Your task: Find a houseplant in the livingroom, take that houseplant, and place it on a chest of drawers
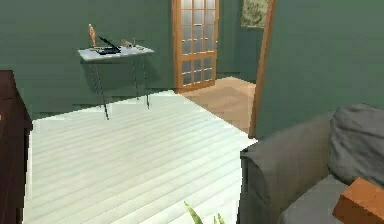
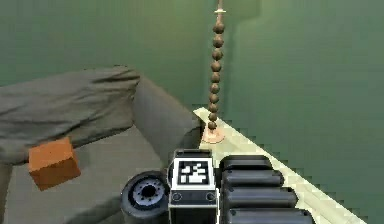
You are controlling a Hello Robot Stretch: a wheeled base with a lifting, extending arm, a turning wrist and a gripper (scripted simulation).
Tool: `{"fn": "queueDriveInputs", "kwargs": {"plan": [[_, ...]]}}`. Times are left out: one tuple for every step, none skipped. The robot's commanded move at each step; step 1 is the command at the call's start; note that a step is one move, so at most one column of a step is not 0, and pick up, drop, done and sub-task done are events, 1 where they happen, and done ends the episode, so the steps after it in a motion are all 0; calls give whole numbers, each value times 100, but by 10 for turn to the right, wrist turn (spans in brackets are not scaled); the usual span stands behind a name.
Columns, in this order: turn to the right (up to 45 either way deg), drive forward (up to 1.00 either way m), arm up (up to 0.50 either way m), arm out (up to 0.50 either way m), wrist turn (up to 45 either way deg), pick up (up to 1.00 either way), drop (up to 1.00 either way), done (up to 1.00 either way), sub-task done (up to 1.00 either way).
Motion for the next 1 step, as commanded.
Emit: {"fn": "queueDriveInputs", "kwargs": {"plan": [[-240,0,0,0,0,0,0,0,0]]}}
